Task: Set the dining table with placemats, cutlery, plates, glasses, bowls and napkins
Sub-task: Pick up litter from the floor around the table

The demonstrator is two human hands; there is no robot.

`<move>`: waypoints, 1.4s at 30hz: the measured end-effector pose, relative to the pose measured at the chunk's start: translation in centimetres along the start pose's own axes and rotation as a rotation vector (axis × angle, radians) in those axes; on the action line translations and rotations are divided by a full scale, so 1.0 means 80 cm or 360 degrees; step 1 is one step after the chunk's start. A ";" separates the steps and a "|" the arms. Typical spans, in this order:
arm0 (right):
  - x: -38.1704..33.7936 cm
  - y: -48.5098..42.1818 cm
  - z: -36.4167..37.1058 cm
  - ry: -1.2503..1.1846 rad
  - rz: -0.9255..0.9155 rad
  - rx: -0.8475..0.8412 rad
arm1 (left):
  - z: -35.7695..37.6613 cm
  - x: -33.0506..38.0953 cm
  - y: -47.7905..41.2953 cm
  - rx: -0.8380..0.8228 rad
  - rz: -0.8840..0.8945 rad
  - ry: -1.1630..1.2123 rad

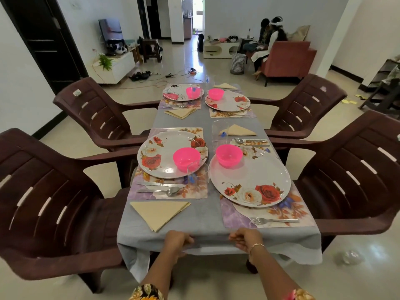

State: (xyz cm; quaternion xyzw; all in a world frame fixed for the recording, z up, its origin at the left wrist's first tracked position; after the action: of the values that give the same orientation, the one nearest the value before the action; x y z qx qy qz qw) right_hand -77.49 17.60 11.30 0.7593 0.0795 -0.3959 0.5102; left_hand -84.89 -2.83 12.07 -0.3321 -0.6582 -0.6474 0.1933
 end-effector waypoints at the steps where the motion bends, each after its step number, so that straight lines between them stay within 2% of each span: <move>1: 0.000 -0.004 -0.008 0.0015 -0.0024 0.0021 | -0.007 -0.002 -0.006 0.0076 0.0029 -0.0128; 4: 0.000 -0.019 -0.021 0.0189 -0.0082 0.0022 | -0.024 -0.018 -0.022 0.0163 0.0092 -0.0174; 7: 0.003 -0.038 -0.035 0.0371 -0.0120 0.0060 | -0.052 -0.039 -0.050 0.0391 0.0173 -0.0225; 9: 0.011 -0.050 -0.053 0.0438 -0.0098 0.0177 | -0.061 -0.040 -0.051 0.0472 0.0217 -0.0364; 11: 0.020 -0.050 -0.077 0.0324 -0.0097 0.0298 | -0.059 -0.043 -0.047 0.0459 0.0217 -0.0642; 12: 0.025 -0.048 -0.090 0.0263 -0.0102 0.0347 | -0.052 -0.045 -0.044 0.0416 0.0205 -0.0796; 15: 0.033 -0.043 -0.128 0.0426 -0.0223 0.0469 | -0.003 -0.053 -0.034 0.0151 0.0241 -0.1055; 19: 0.029 -0.032 -0.171 0.0868 -0.0394 0.0490 | 0.093 -0.053 -0.004 -0.0203 0.0394 -0.1434; 24: 0.030 -0.011 -0.237 0.1448 -0.0541 0.0656 | 0.221 -0.050 0.040 -0.0596 0.0634 -0.1638; 28: 0.054 0.001 -0.294 0.1709 -0.0634 0.0766 | 0.314 -0.051 0.077 -0.0813 0.0819 -0.1752; 35: 0.087 -0.014 -0.407 0.1656 -0.0521 0.0967 | 0.467 -0.051 0.108 -0.1174 0.1029 -0.1892; 37: 0.093 -0.032 -0.446 0.1644 -0.0537 0.1010 | 0.509 -0.053 0.106 -0.1217 0.1047 -0.1945; 38: 0.100 -0.047 -0.470 0.1589 -0.0450 0.0964 | 0.534 -0.054 0.104 -0.1243 0.1039 -0.1965; 42: 0.081 -0.058 -0.548 0.1590 -0.0342 0.1080 | 0.637 -0.048 0.087 -0.1312 0.1049 -0.2026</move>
State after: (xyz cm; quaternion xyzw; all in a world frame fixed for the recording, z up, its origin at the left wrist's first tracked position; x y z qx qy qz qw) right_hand -52.73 54.63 10.84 0.9610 0.2547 -0.0447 0.0982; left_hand -68.48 46.02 10.06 -0.8555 -0.2203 -0.4350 -0.1739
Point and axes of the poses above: each hand's wrist, its own y-axis away from the middle knuckle, its own z-axis out of the palm, x = y × z, the point moved 5 cm from there along -y, towards the middle knuckle, and after that the axes turned 9 degrees about y, right-handed, at the moved point
